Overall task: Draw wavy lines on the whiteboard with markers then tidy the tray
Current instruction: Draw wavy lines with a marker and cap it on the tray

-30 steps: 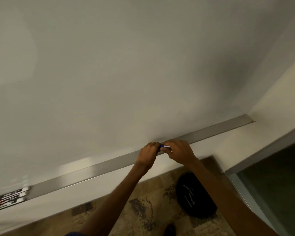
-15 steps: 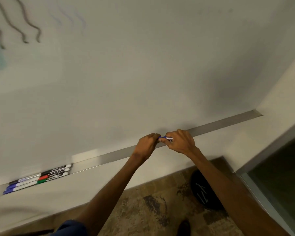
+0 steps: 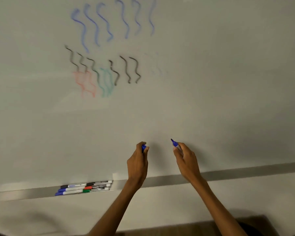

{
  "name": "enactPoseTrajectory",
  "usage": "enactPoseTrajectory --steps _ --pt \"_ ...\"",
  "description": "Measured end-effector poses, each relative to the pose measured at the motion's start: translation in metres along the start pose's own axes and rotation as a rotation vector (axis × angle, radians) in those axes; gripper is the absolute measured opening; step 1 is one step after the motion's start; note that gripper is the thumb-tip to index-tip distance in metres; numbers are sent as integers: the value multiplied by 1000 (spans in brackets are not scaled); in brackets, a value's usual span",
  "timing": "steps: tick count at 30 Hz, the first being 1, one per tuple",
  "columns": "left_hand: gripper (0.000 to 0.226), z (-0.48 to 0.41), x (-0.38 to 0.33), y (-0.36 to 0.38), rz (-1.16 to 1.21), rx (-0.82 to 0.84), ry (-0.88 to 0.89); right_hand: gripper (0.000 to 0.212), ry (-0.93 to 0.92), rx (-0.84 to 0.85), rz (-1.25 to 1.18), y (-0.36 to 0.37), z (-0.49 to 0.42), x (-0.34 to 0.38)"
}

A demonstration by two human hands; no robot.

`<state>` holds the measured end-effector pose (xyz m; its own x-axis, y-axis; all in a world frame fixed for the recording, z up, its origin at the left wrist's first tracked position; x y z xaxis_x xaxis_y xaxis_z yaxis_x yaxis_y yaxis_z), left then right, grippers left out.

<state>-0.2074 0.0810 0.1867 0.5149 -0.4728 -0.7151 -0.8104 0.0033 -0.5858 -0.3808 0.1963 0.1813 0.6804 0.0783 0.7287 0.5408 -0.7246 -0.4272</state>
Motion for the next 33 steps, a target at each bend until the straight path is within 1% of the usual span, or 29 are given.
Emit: enactPoseTrajectory --steps 3,6,9,13,15,17,19,25,28,33 --pt "42 -30 8 -45 99 -118 -13 13 -44 -44 -107 23 -20 42" --pt "52 -62 17 -82 60 -235 -6 18 -149 -60 -139 39 -40 86" --pt "55 -89 20 -107 32 -332 69 28 -222 -76 -155 55 -56 121" --pt "53 -114 18 -115 50 -421 161 19 -253 -110 -148 81 -78 141" --pt "54 -118 15 -111 26 -449 230 19 -232 -117 -119 94 -87 144" --pt "56 -120 17 -106 5 -474 247 23 -204 -140 -92 102 -94 145" --pt "50 -123 17 -106 -4 -500 252 27 -197 -169 -66 108 -98 147" --pt "48 -124 18 -113 -71 -542 341 27 -173 -214 12 118 -90 152" --pt "47 -124 22 -111 -71 -566 354 28 -177 -225 27 120 -86 152" --pt "47 -124 25 -109 -61 -587 356 28 -215 -243 125 117 -86 158"
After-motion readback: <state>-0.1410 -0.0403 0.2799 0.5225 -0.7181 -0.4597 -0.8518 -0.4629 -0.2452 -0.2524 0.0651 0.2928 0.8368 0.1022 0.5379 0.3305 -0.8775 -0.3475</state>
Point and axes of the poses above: each hand's wrist, its own z-axis away from the middle knuckle, its own y-axis out of the palm, x = y × z, the point moved 7 cm from there along -z, towards the middle knuckle, and after that the axes turned 10 degrees about -y, right-handed, at the moved point
